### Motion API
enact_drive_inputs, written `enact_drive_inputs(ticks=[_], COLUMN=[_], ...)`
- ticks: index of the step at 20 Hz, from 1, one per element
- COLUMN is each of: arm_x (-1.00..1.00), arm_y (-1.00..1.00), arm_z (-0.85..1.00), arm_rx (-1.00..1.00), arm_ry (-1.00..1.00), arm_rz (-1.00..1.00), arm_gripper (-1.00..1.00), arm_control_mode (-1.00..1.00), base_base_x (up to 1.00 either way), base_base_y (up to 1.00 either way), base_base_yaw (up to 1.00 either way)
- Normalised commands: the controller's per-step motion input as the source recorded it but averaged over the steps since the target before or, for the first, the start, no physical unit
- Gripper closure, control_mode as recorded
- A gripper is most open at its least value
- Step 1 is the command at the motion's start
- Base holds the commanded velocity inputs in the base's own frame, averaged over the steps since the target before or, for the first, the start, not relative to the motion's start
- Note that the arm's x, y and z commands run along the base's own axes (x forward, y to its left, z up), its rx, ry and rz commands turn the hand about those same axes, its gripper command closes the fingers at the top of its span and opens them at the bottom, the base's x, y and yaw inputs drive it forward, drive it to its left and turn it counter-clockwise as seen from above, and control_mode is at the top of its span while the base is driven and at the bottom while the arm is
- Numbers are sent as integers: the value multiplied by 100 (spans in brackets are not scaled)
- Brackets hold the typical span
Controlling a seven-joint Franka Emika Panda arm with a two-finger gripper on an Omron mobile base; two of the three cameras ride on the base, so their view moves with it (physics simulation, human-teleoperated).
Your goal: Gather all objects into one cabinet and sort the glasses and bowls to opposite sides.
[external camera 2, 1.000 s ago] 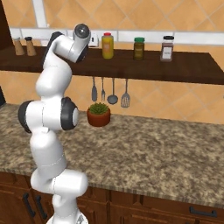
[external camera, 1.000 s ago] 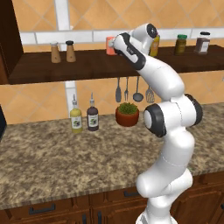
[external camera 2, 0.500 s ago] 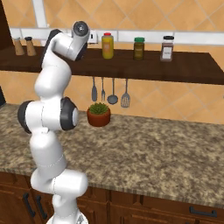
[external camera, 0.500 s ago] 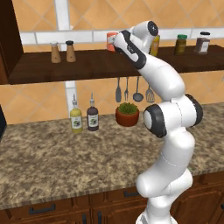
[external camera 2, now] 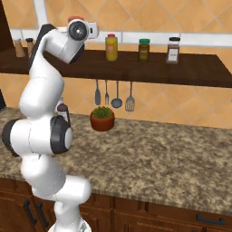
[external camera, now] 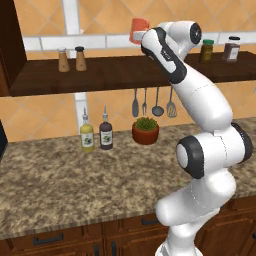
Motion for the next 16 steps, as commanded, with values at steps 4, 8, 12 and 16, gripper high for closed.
enact_drive_inputs(ticks=[4,8,12,16], arm_x=[-100,-100,-84,-96], arm_y=[-36,-36,-10,0], arm_z=[15,29,49,-7], arm_rx=[4,1,-2,-31], arm_ry=[-5,0,2,36], arm_rz=[-2,-1,0,0], arm_gripper=[100,100,100,100], arm_control_mode=[-100,-100,-100,-100], base_base_x=[0,0,0,0], base_base_y=[0,0,0,0], base_base_yaw=[0,0,0,0])
